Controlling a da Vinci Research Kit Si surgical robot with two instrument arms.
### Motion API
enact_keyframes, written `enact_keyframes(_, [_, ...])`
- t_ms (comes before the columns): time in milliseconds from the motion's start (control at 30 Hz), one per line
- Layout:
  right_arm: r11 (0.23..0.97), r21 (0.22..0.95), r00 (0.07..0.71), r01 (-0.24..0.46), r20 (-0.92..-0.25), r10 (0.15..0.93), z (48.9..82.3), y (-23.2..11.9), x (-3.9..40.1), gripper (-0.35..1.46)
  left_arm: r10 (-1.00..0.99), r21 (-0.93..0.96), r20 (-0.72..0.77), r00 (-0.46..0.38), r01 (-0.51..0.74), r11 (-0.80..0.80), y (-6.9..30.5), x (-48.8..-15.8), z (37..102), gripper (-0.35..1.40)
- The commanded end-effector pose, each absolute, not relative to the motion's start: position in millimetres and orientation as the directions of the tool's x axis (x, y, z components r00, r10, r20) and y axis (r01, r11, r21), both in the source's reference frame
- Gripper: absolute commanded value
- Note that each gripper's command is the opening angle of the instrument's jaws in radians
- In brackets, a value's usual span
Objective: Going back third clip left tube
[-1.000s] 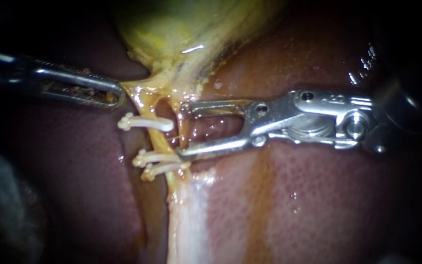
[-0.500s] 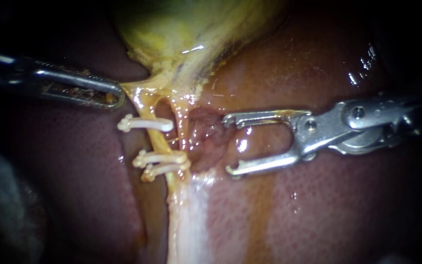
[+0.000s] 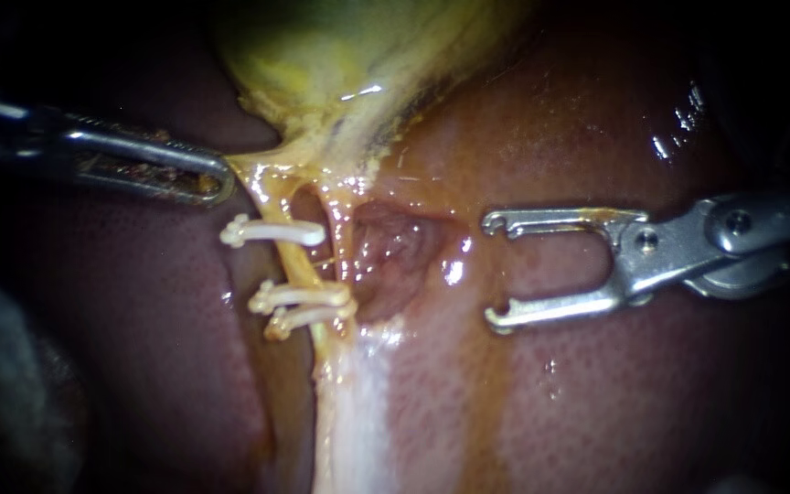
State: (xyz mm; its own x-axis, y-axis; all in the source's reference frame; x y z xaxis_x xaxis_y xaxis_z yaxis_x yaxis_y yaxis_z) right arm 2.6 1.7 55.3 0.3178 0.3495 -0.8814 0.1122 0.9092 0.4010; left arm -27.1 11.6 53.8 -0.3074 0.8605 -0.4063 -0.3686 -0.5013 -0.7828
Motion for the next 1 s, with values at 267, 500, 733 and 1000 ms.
enact_keyframes(267, [0.909,0.401,0.32,0.115,-0.881,0.349,55.2,1.6,2.4,0.5,0.86,-0.781,-0.408,-0.307,-0.37,-0.503,11.2,-28.4,55.0,-0.35])
enact_keyframes(500, [0.909,0.401,0.32,0.116,-0.881,0.348,55.1,1.6,2.3,0.5,0.858,-0.784,-0.409,-0.312,-0.361,-0.505,10.6,-30.1,56.3,-0.35])
enact_keyframes(733, [0.909,0.401,0.32,0.116,-0.881,0.348,55.1,1.6,2.3,0.5,0.856,-0.785,-0.41,-0.314,-0.357,-0.507,10.2,-31.4,57.2,-0.35])
enact_keyframes(1000, [0.909,0.401,0.32,0.116,-0.881,0.348,55.1,1.5,2.2,0.5,0.855,-0.787,-0.412,-0.315,-0.35,-0.508,9.9,-32.1,57.9,-0.35])
